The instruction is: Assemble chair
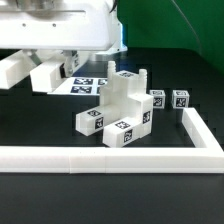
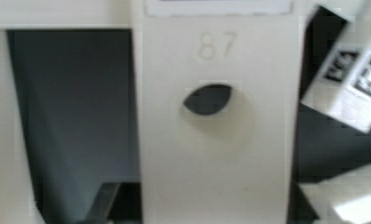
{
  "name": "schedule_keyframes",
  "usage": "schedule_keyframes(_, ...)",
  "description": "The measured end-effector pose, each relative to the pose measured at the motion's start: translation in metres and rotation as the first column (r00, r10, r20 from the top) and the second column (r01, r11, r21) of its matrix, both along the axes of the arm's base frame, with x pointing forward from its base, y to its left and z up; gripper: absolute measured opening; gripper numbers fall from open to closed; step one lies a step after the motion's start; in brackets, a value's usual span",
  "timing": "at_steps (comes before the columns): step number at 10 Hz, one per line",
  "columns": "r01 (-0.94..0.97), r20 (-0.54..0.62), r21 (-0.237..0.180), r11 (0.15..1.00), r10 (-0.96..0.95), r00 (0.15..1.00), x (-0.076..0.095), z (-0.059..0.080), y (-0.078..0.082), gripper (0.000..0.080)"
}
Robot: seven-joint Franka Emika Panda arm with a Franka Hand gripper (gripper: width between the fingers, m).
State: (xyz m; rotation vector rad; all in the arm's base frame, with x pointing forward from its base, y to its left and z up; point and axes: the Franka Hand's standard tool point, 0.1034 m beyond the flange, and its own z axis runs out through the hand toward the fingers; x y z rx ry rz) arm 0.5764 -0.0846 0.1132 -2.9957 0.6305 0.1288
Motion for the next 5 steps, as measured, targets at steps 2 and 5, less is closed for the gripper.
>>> schedule_keyframes(2,0.147,-0.018,0.005,0.989,-0.147,0.989,0.003,0.014,0.017,0.0284)
schedule_keyframes(5,0.362,-0.04,0.004,0.932,-0.362,0.931,0.01,0.032,0.032,0.0284)
